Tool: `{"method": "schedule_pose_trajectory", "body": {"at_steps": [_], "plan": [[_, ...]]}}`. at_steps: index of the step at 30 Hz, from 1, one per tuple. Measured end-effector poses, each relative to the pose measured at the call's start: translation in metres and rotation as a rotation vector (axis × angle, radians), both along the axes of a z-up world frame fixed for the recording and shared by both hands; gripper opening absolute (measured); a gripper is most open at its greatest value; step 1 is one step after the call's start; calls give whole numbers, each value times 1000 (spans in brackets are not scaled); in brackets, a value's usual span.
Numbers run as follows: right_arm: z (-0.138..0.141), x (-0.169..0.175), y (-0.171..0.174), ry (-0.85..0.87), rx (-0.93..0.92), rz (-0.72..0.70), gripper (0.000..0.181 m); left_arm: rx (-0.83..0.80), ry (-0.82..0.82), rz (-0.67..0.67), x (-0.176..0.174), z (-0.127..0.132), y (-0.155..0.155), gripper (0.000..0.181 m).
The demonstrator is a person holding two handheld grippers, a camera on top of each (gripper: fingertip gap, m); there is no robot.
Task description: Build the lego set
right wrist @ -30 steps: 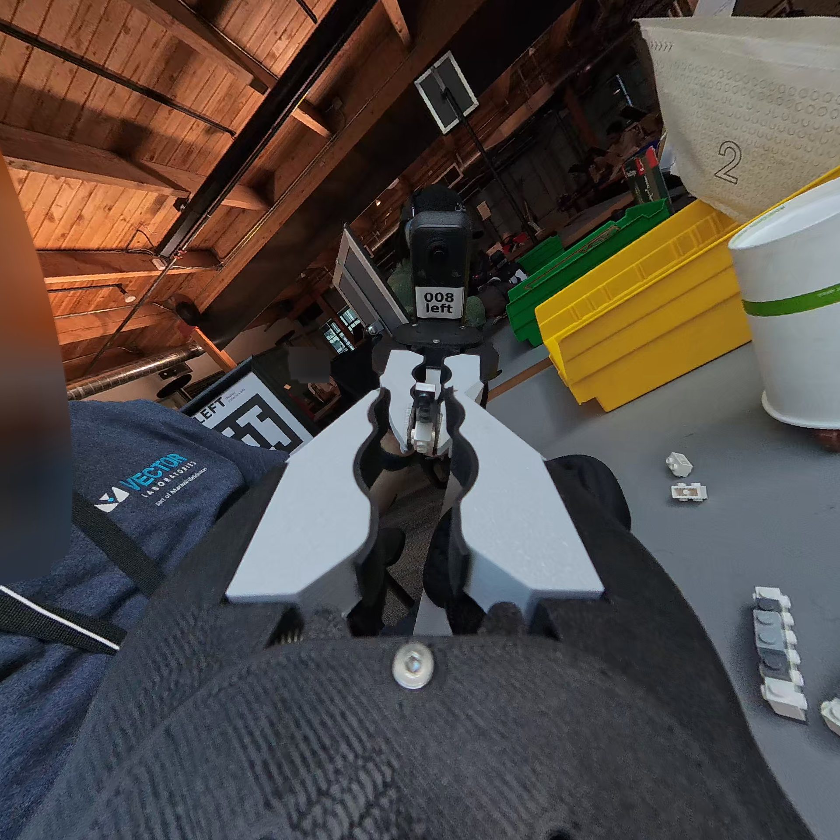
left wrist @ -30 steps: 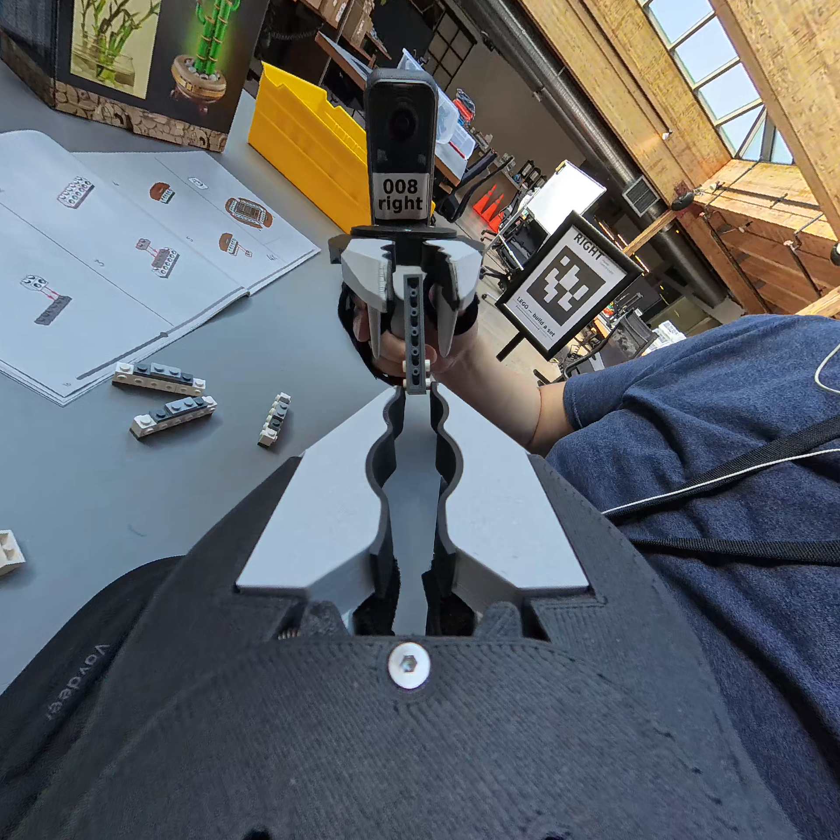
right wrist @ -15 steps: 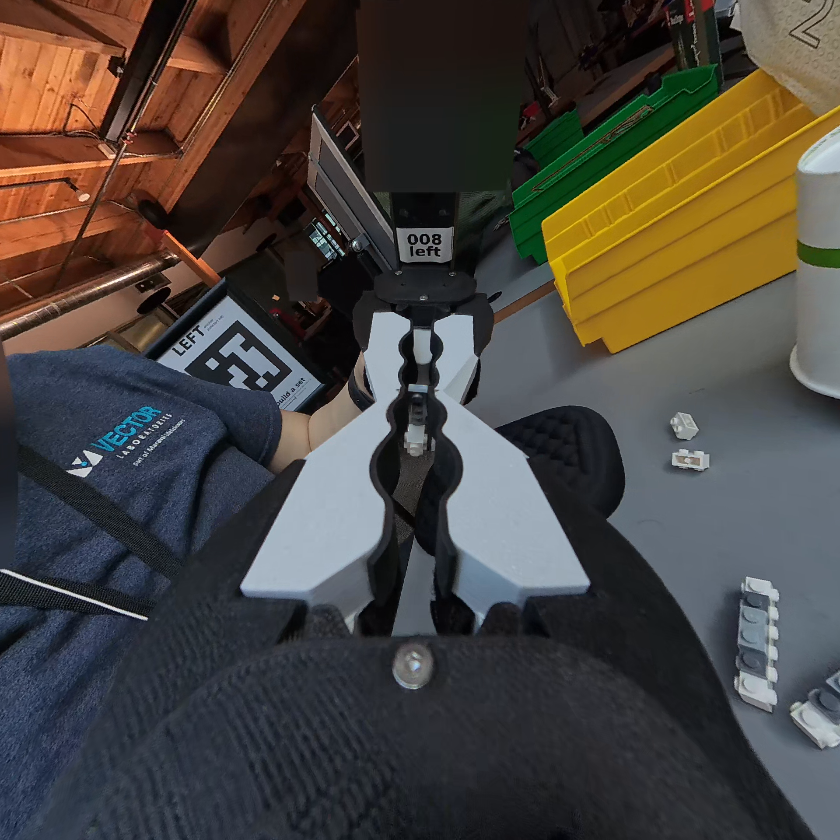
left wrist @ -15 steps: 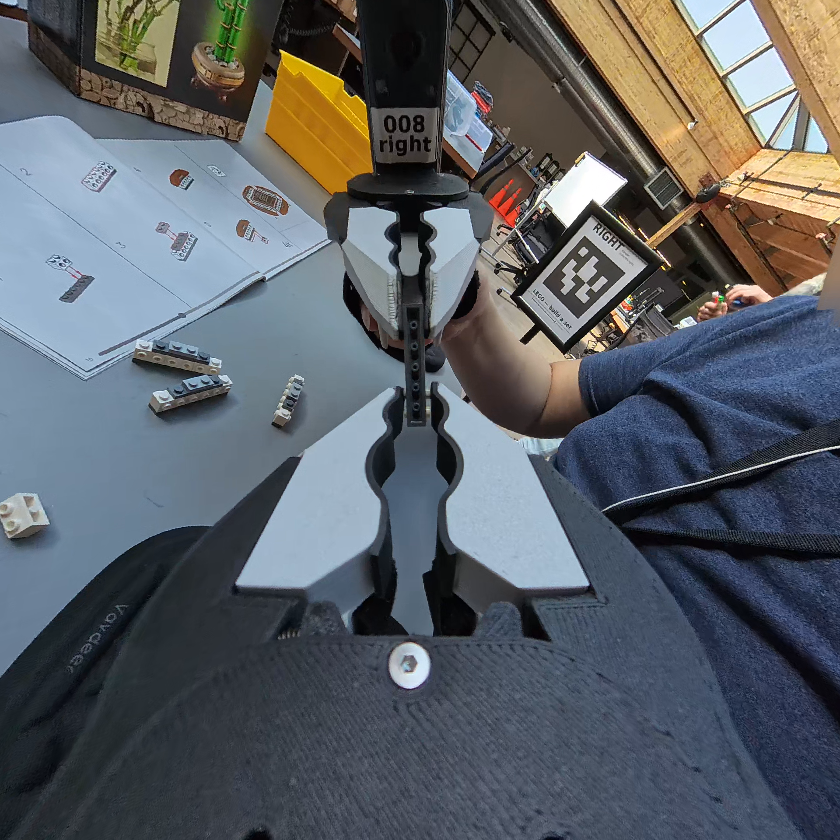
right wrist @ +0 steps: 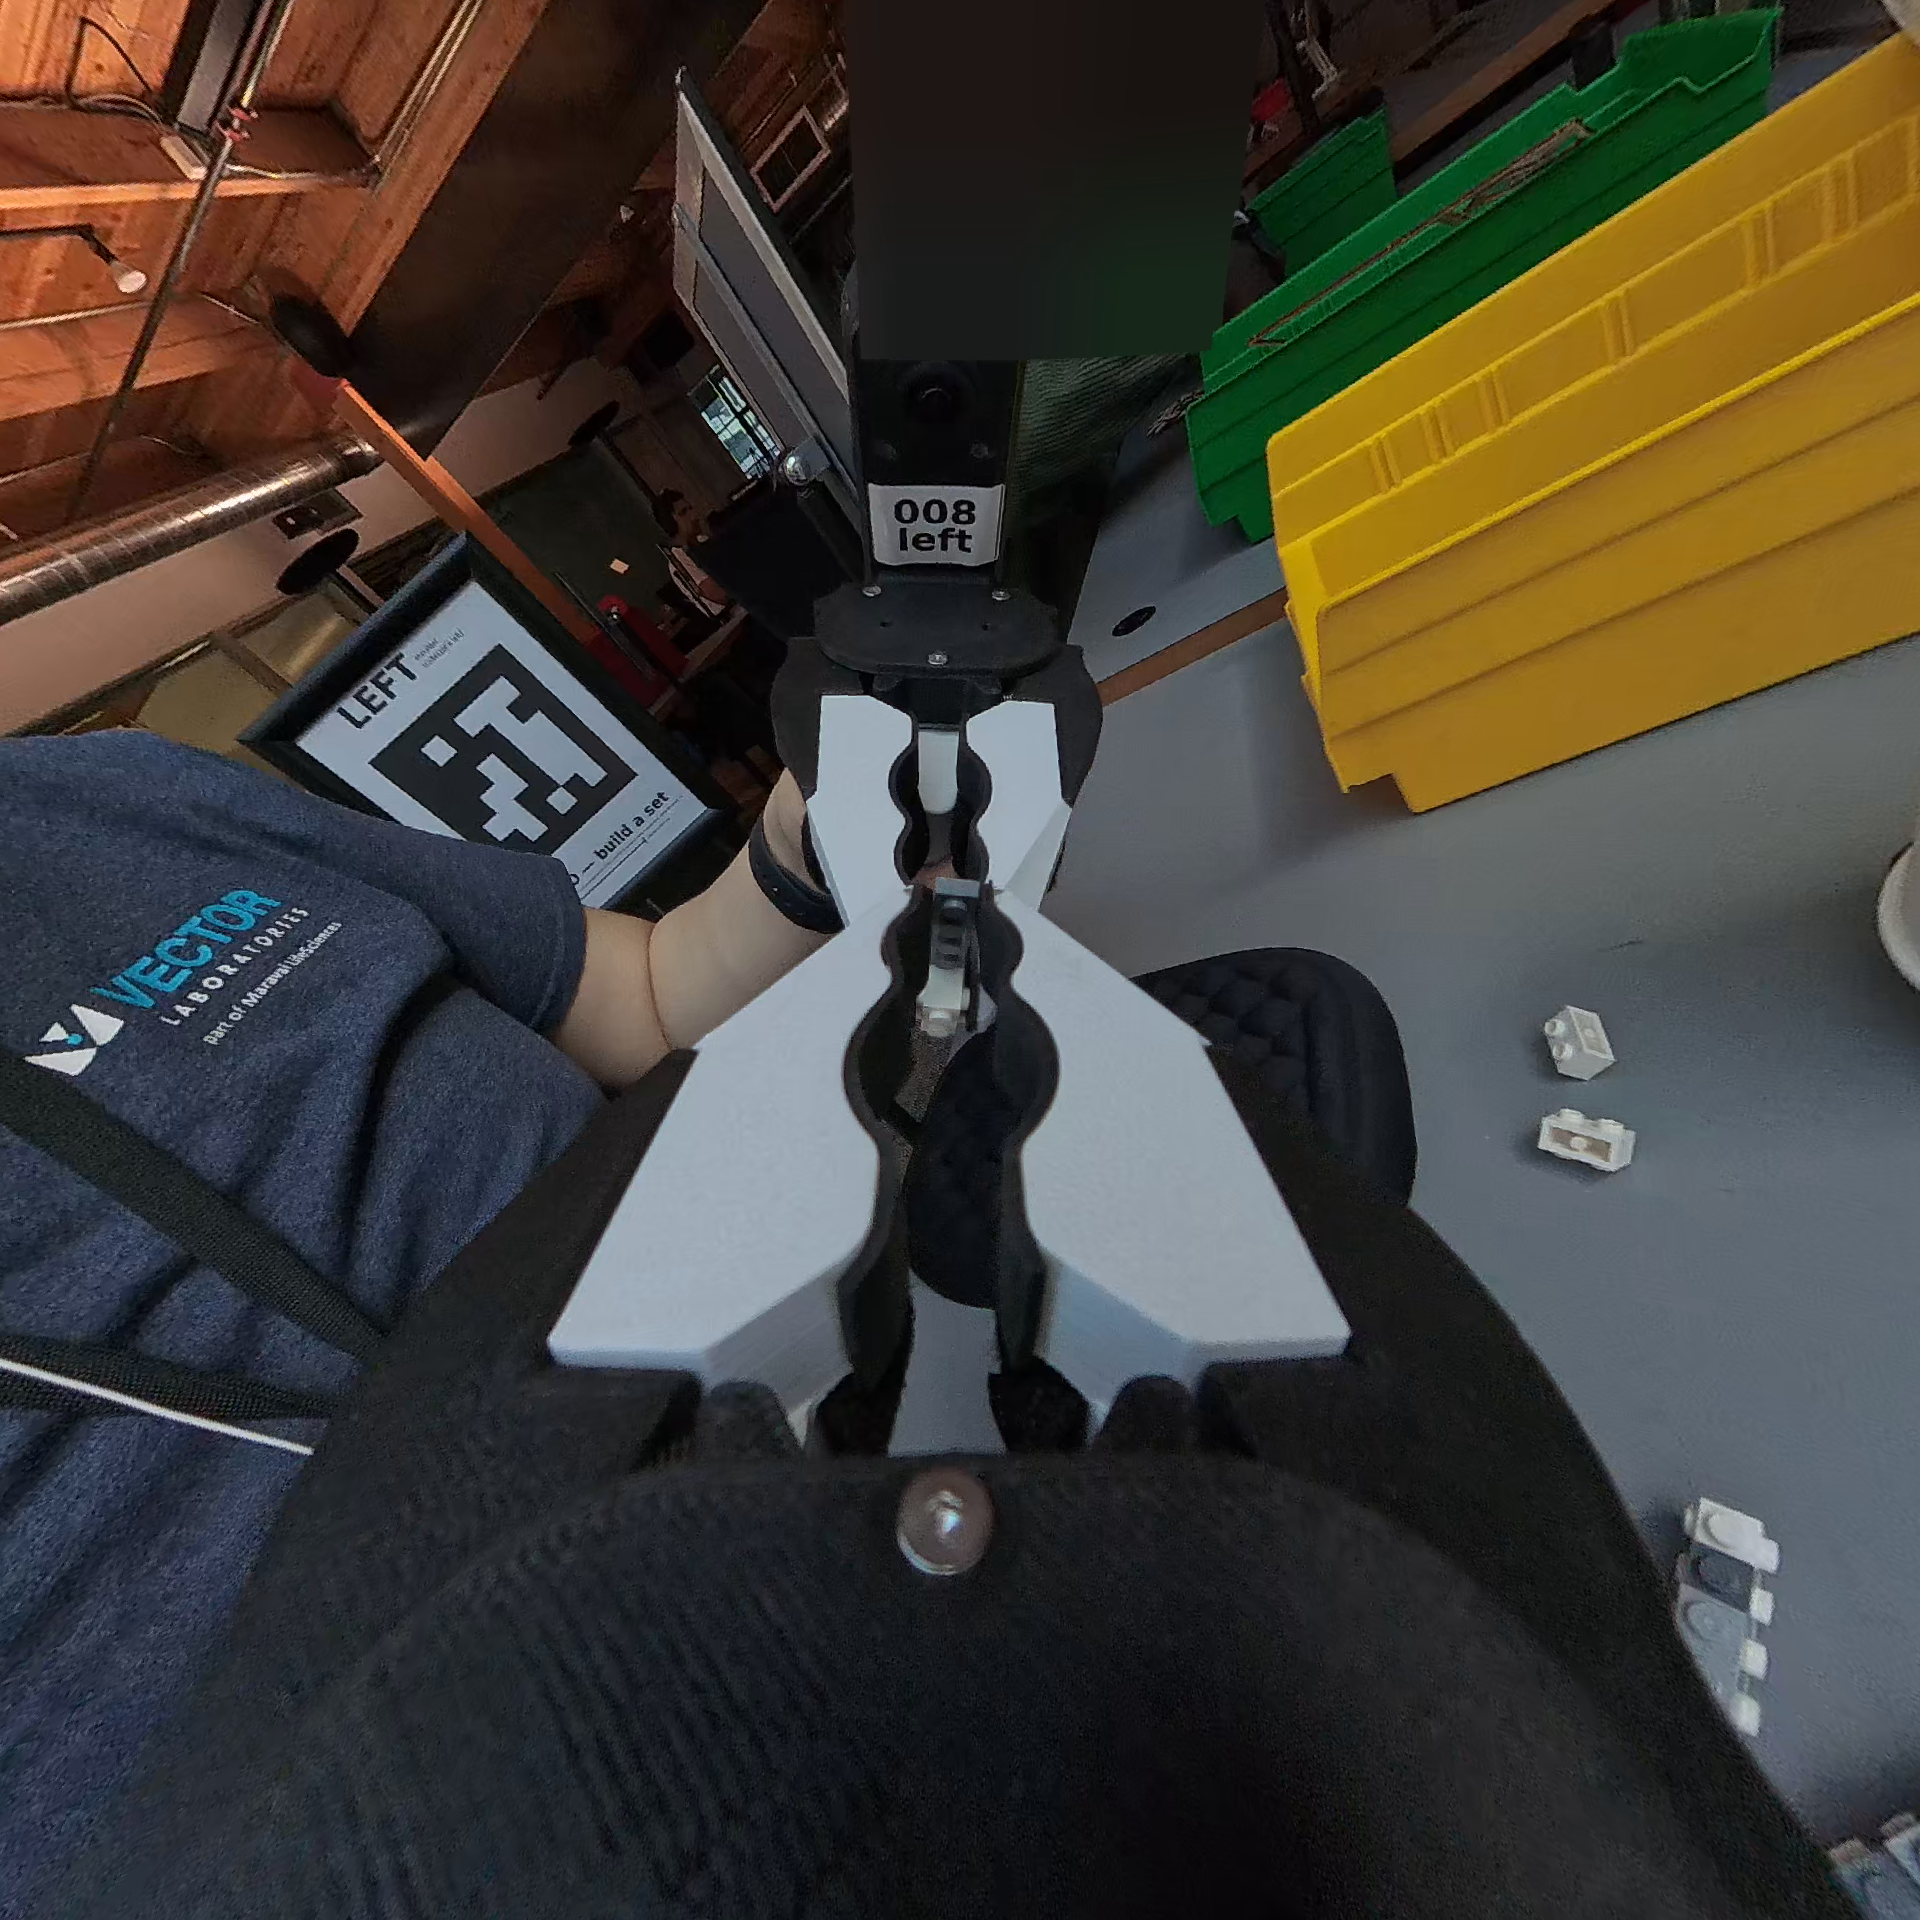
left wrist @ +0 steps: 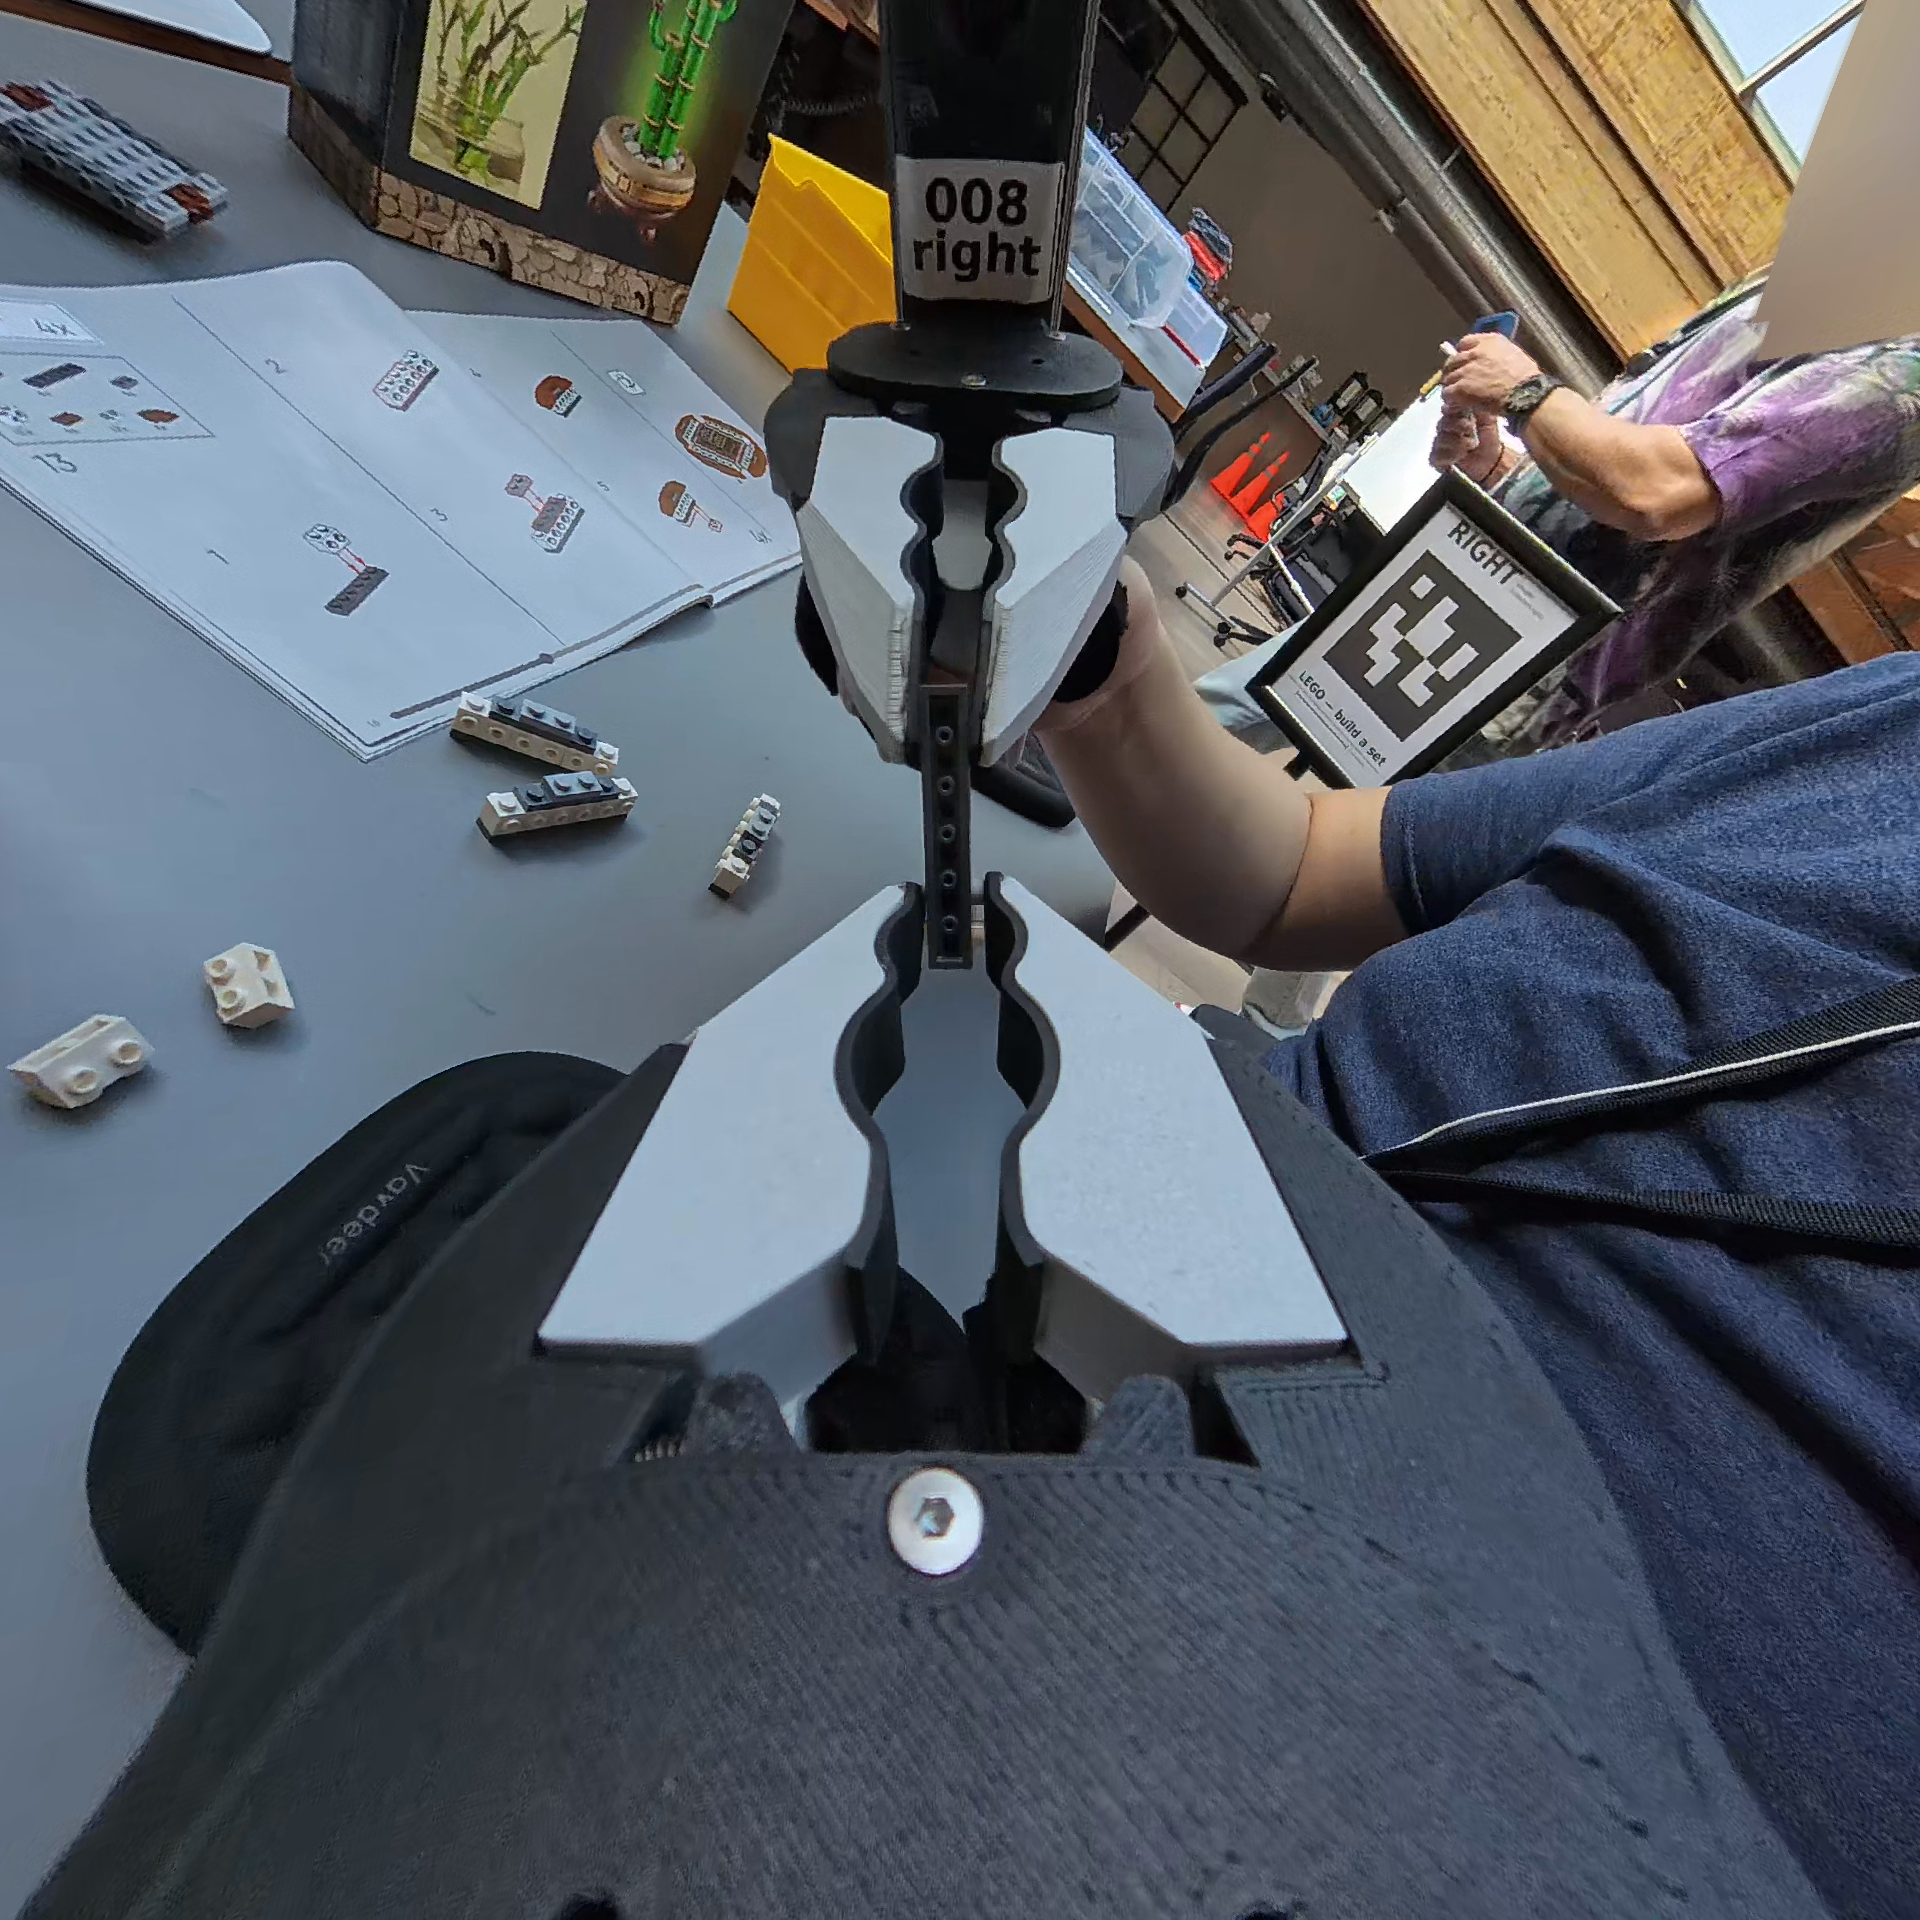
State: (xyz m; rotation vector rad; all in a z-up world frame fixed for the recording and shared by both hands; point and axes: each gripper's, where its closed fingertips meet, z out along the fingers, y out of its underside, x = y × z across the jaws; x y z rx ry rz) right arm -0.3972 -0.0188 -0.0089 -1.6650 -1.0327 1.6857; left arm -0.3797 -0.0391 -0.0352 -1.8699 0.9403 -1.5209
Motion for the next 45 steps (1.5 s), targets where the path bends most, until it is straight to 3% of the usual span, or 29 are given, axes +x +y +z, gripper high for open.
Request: {"method": "schedule_pose_trajectory", "body": {"at_steps": [2, 4, 7, 10, 15, 22, 28, 33, 36, 41, 43, 45], "plan": [[4, -2, 11, -12, 96, -24, 26, 1, -7, 41, -13, 5, 3, 9], [-3, -2, 30, -93, 262, -44, 24, -4, -57, 98, -30, 16, 6, 9], [-50, -4, 51, -371, 578, 58, 25, 6, -87, 171, -55, 25, 6, 9], [-102, 0, 77, -703, 751, 173, 25, 31, -43, 228, -73, 22, 3, 9], [-124, -29, 90, -788, 743, 216, 21, 27, -41, 253, -85, 22, -7, 9], [-138, -38, 88, -866, 1210, 205, 15, 24, -41, 270, -96, 23, -16, 9], [-150, -35, 97, -914, 1117, 188, 12, 29, -54, 272, -99, 26, -15, 9], [-148, -33, 96, -865, 950, 174, 9, 23, -62, 271, -99, 25, -15, 9], [-128, -33, 92, -758, 971, 116, 9, 24, -65, 275, -99, 24, -16, 9], [-32, -19, 34, -379, 1517, -75, 9, 47, -73, 271, -99, 23, -18, 9], [-15, -3, 11, -366, 1655, -118, 9, 45, -63, 264, -98, 20, -18, 9], [-18, 13, -5, -413, 1626, -110, 9, 38, -64, 252, -96, 19, -18, 9]]}}
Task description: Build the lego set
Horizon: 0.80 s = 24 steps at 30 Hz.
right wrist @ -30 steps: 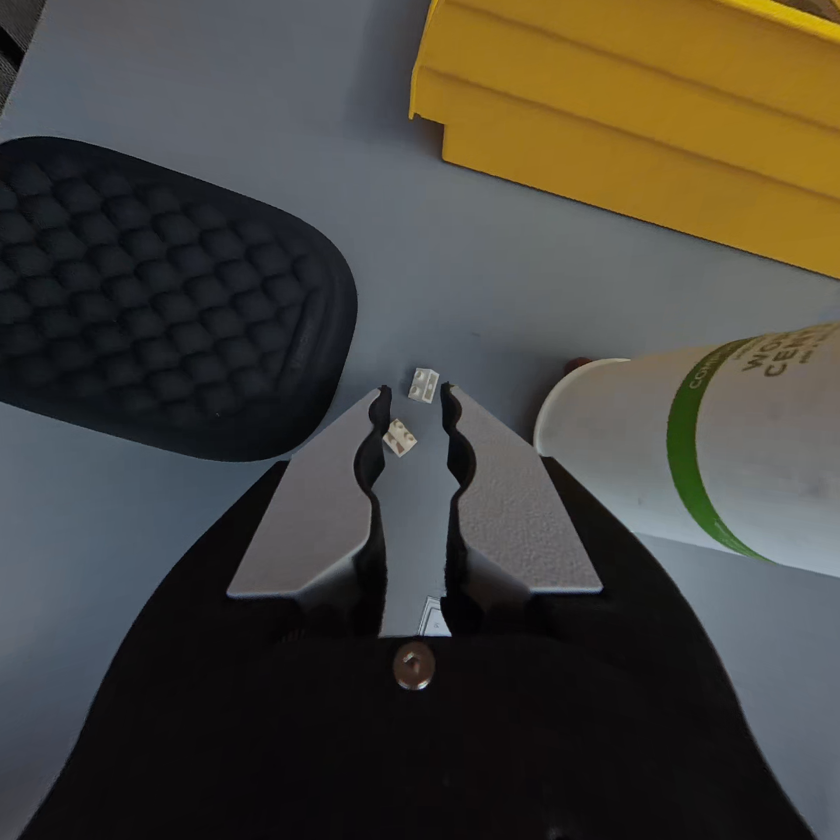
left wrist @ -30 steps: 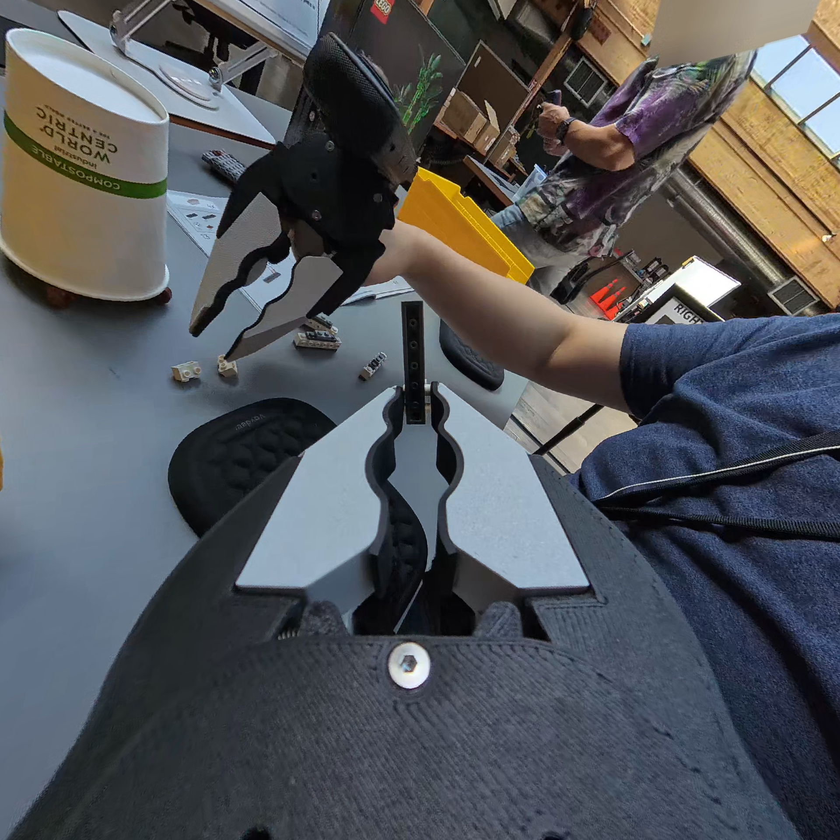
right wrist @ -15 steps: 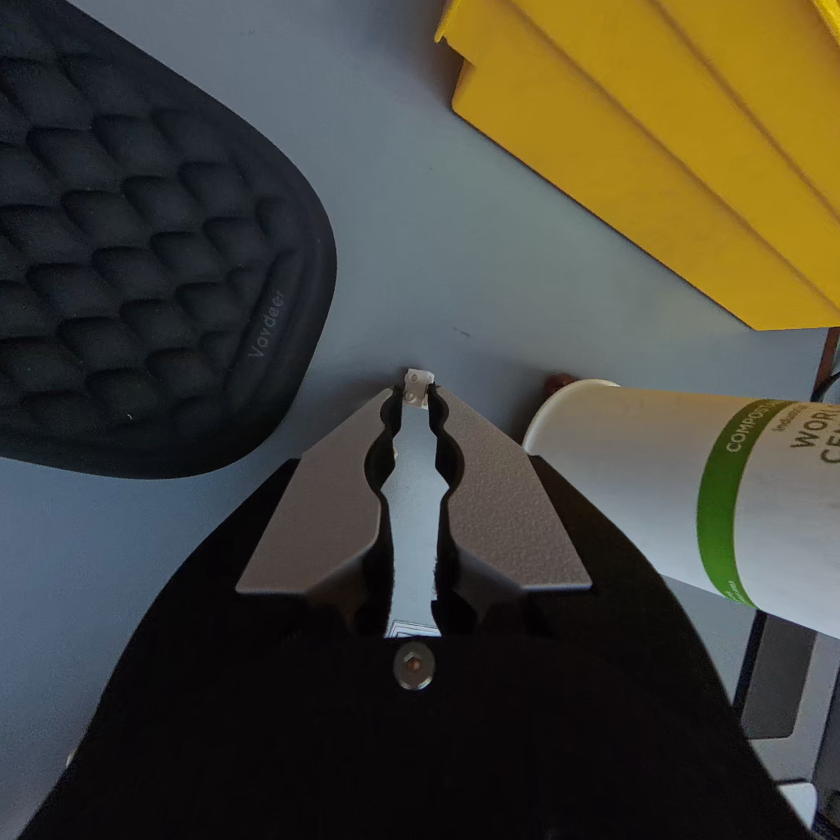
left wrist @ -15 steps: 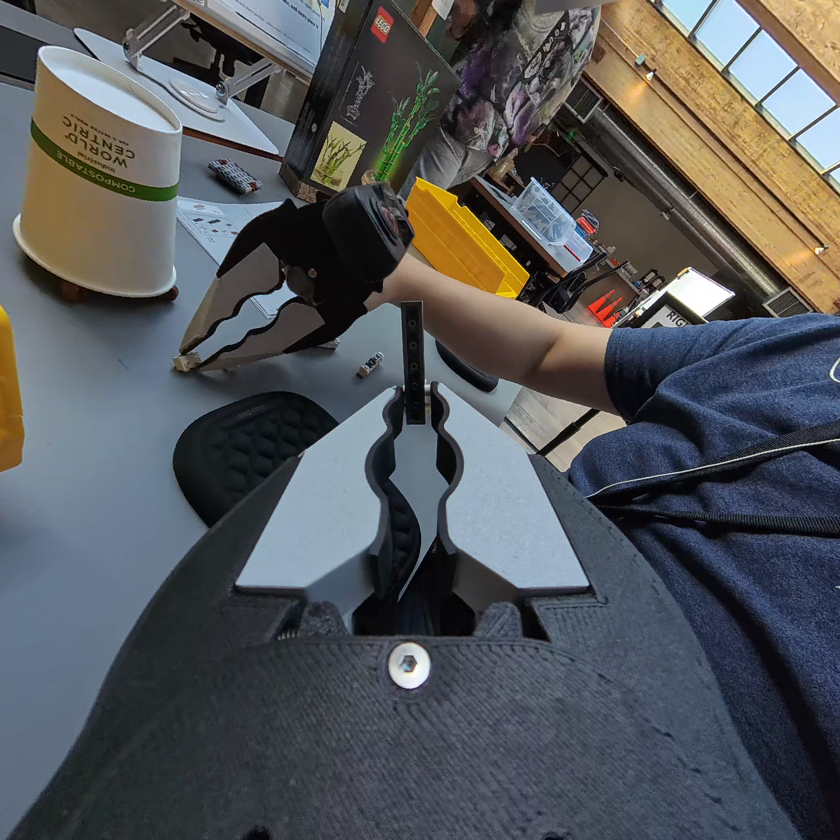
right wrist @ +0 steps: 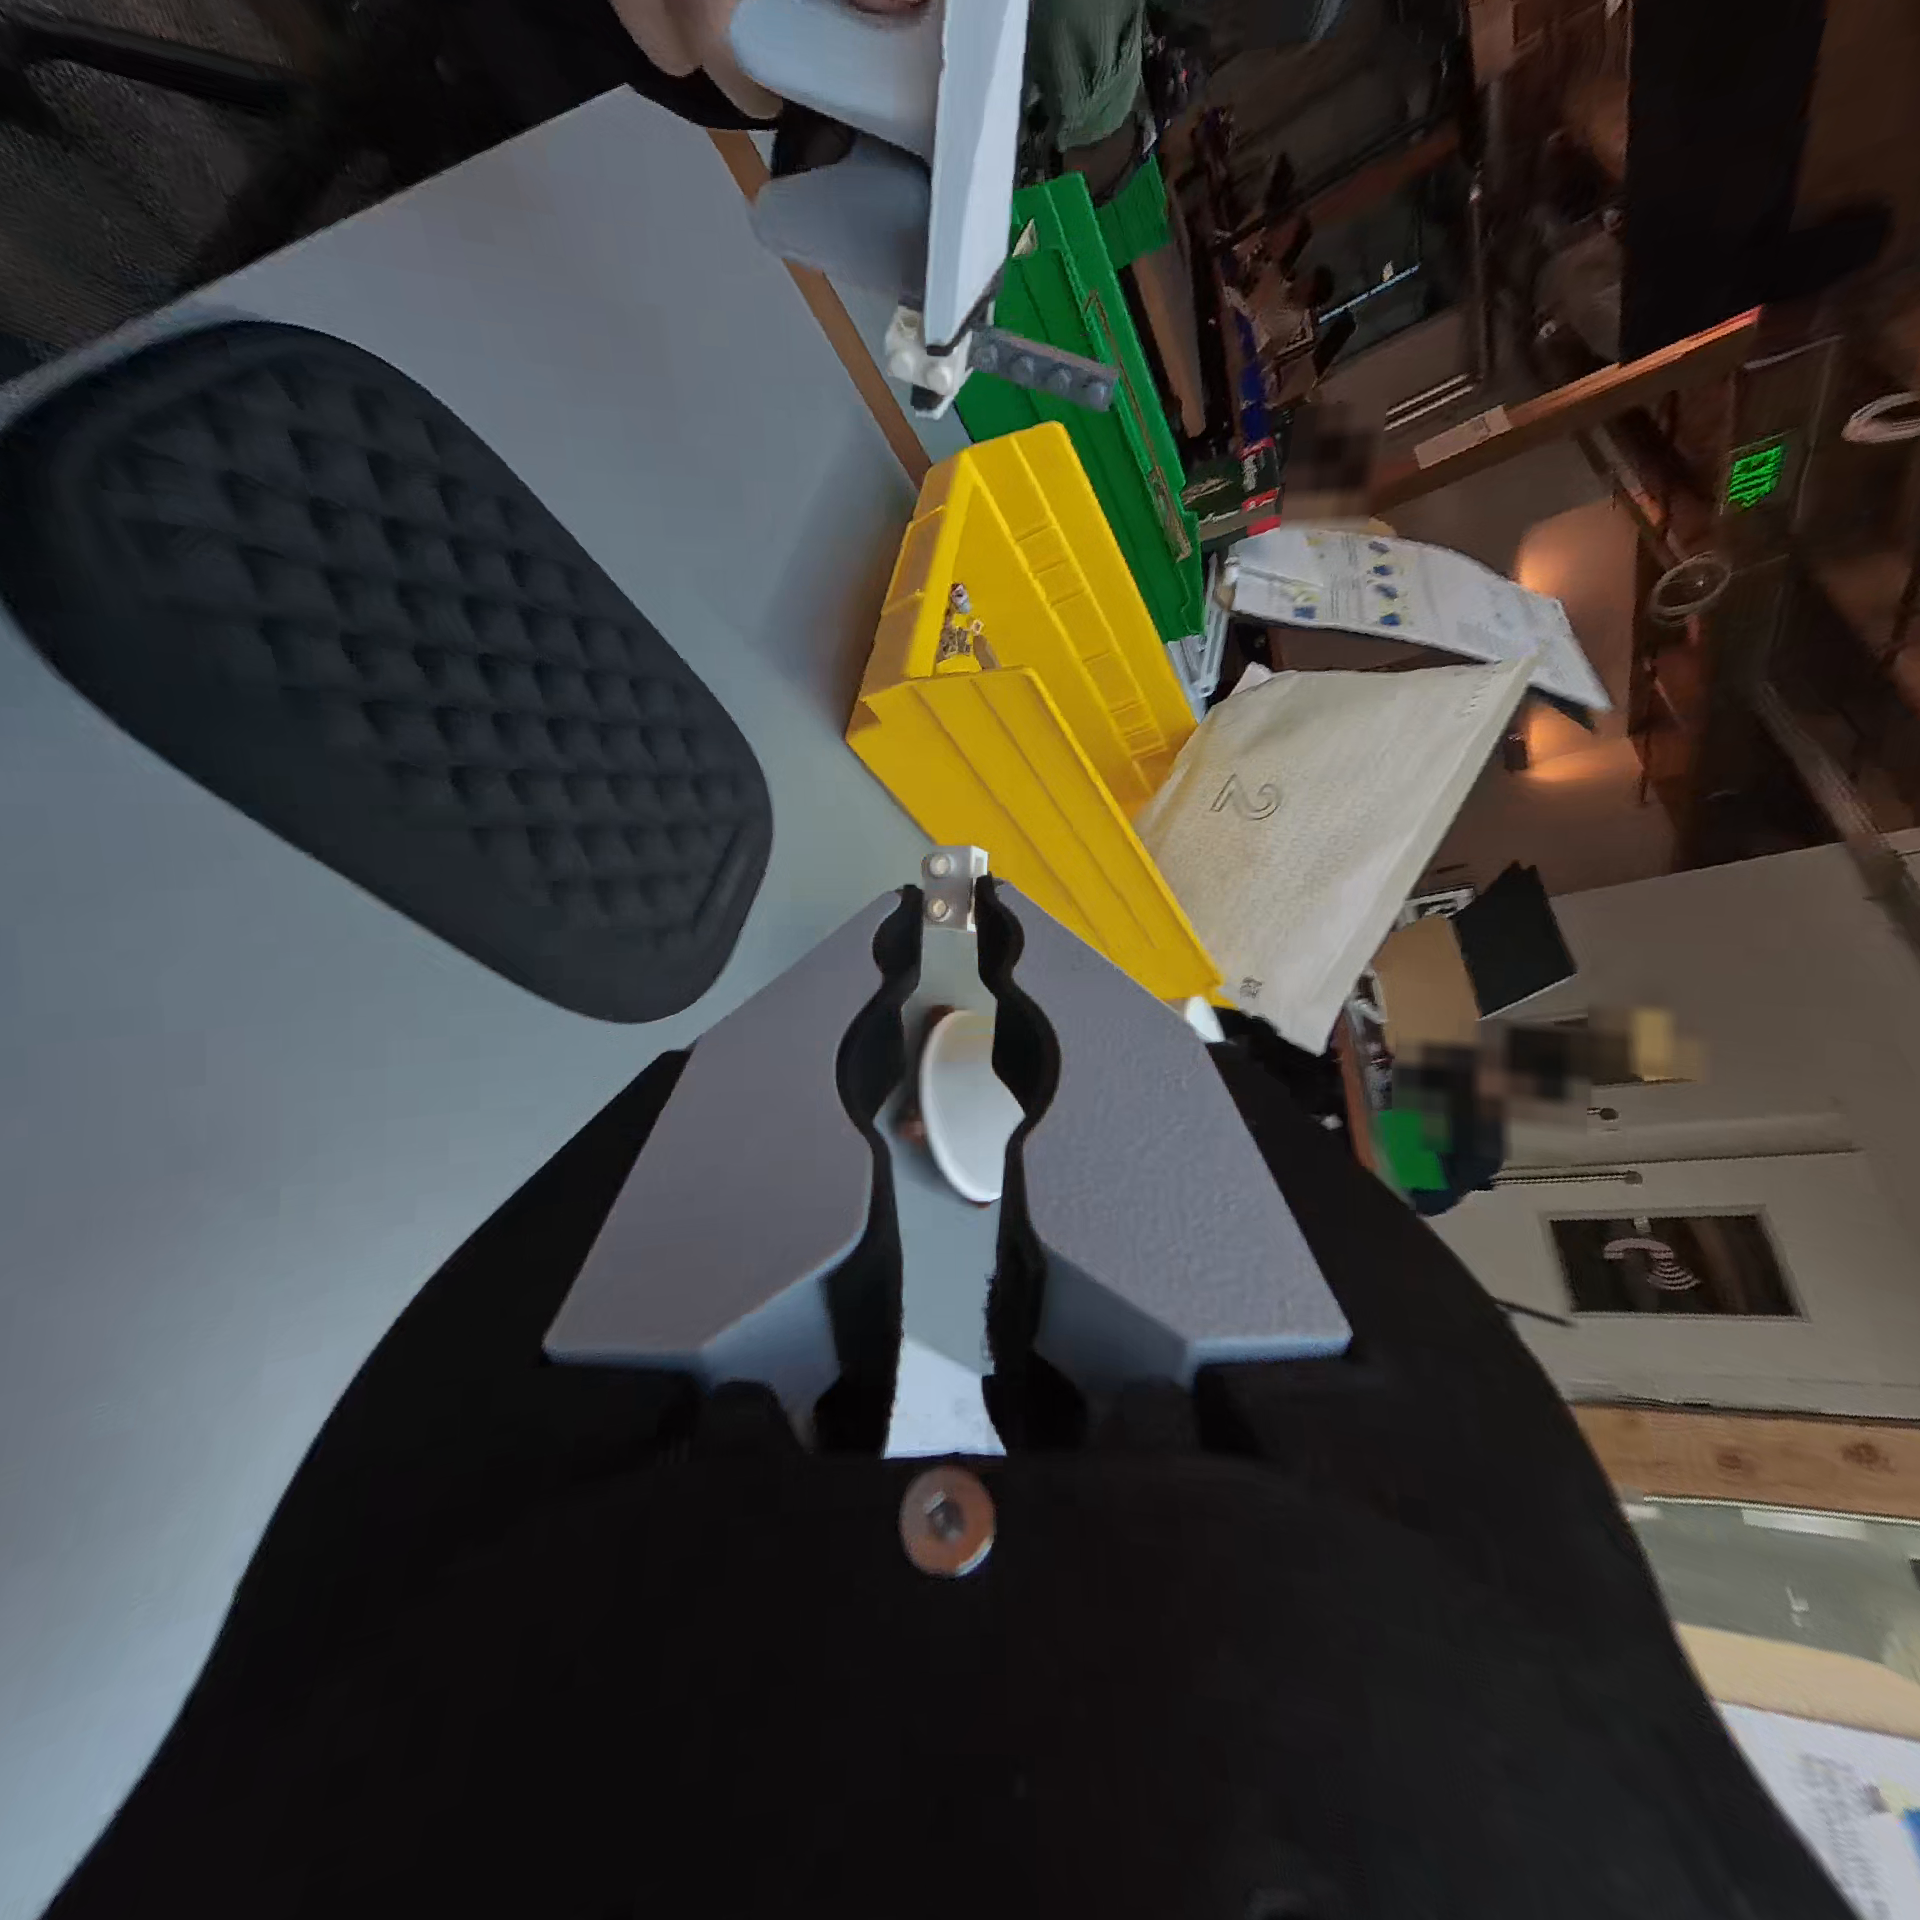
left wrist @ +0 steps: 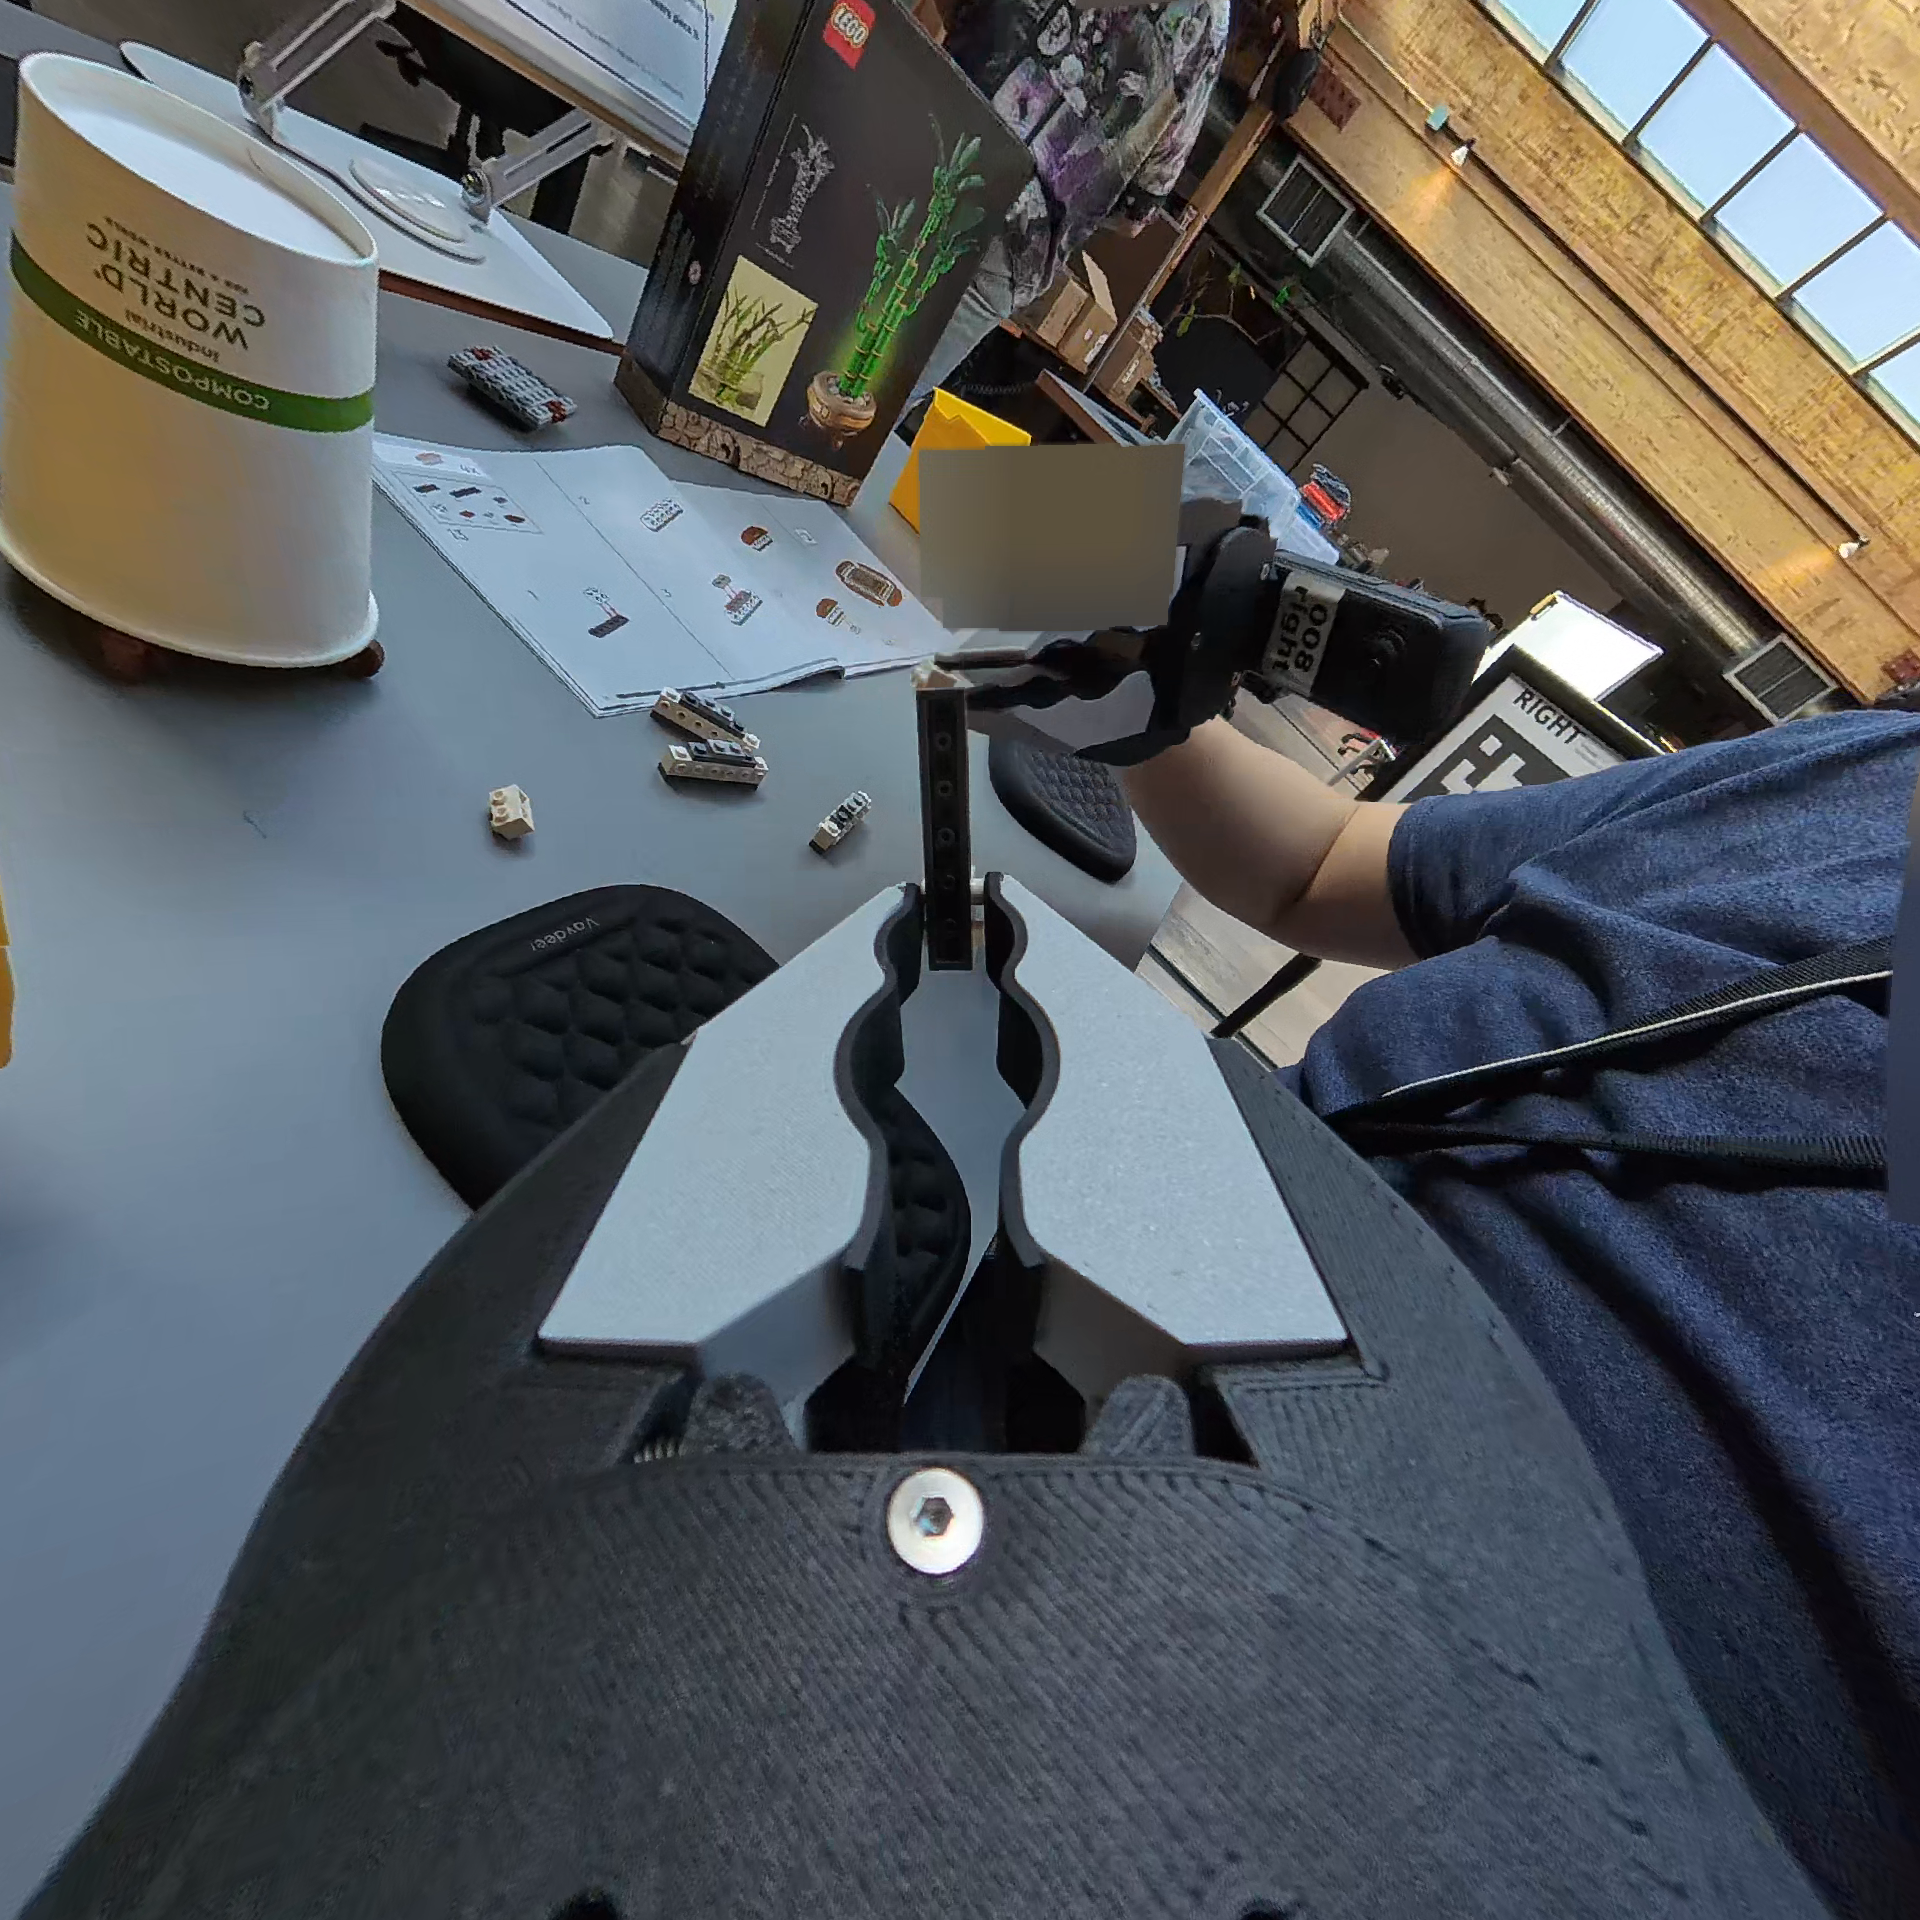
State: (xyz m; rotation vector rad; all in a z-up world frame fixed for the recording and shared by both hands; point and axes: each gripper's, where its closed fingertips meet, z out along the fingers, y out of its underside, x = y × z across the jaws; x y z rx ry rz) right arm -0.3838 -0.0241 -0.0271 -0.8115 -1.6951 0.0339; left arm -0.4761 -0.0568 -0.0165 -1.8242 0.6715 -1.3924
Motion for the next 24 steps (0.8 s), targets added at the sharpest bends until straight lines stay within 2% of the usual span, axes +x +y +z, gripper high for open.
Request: {"method": "schedule_pose_trajectory", "body": {"at_steps": [1, 2, 3, 5, 7, 8, 11, 14, 17, 20, 24], "plan": [[-12, 10, -5, -33, -127, -39, 9, -3, -2, -9, 1, 0, 0, 9], [-30, 24, -6, -68, -354, -134, 9, -9, -4, -19, 3, -1, 0, 9], [-50, 39, -14, -96, -640, -223, 9, -14, -6, -31, 6, -1, -1, 9], [-70, 63, -48, -46, -1279, -294, 8, -13, -17, -60, 12, 1, -5, 9], [-58, 80, -69, 154, -1809, -271, 8, -10, -24, -97, 20, 2, -10, 9], [-50, 89, -67, 286, -1965, -256, 8, -10, -26, -116, 24, 1, -13, 9], [-60, 119, -63, 487, -2158, -346, 8, -20, -22, -177, 38, 0, -18, 10], [-79, 136, -62, 570, -2297, -463, 8, -17, -11, -224, 51, 1, -20, 9], [-106, 146, -72, 438, -2315, -635, 9, -7, -9, -259, 60, 5, -23, 9], [-116, 143, -84, 300, -2385, -678, 9, 0, -7, -280, 67, 5, -28, 9], [-131, 148, -84, 178, -2391, -780, 9, -7, -3, -302, 71, 4, -35, 9]]}}
